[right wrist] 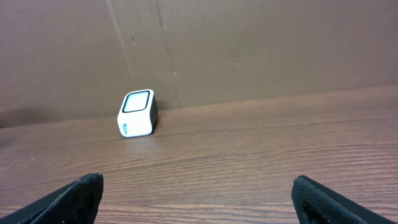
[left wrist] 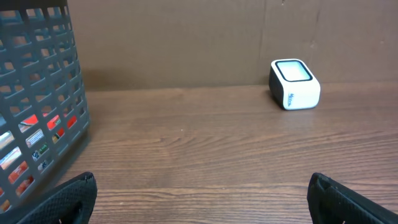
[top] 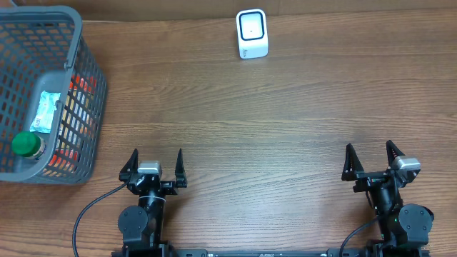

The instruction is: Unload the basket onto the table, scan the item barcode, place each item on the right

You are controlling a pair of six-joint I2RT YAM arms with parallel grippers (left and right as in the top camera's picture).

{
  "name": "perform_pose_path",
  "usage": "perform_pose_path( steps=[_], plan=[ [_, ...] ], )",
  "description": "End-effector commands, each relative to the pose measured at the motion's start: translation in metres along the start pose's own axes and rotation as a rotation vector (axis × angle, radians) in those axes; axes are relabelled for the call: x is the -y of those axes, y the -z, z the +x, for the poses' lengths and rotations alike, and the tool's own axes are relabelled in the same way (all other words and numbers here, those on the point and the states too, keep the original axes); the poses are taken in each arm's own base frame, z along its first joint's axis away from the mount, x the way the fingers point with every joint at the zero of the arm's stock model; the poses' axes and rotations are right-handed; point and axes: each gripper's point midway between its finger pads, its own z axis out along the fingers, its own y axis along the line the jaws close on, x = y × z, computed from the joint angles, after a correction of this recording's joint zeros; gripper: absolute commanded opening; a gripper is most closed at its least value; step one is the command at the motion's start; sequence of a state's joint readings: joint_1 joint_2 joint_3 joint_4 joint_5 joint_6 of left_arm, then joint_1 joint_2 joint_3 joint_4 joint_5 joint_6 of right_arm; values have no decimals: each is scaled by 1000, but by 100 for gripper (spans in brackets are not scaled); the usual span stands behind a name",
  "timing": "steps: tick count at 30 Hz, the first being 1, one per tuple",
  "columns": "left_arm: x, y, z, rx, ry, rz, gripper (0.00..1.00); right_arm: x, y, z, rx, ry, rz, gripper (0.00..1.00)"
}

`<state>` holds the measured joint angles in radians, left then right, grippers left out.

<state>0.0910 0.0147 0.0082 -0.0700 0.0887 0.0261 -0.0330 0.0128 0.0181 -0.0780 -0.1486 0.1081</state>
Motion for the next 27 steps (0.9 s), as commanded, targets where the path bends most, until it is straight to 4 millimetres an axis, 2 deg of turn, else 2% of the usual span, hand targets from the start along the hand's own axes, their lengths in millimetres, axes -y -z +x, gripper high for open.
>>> perform_pose_path(
  steps=[1, 5, 11, 14, 20, 24, 27],
  plan=[
    [4, 0, -1, 7, 6, 22, 100, 4, 0, 1, 9, 4, 18, 100],
    [5, 0, -1, 6, 133, 27, 100, 4, 0, 1, 9, 4, 18, 100],
    [-5, 0, -3, 18, 137, -29, 100, 4, 0, 1, 9, 4, 18, 100],
    [0, 0, 0, 3, 138, -1, 100, 4, 0, 1, 9, 4, 17, 100],
    [13, 3, -7, -4, 154, 74, 100, 4, 0, 1, 9, 4, 17, 100],
    [12, 17, -36, -16, 186, 63, 100, 4, 0, 1, 9, 4, 17, 100],
    [13, 34, -80, -4, 214, 67, 100, 4, 0, 1, 9, 4, 18, 100]
  ],
)
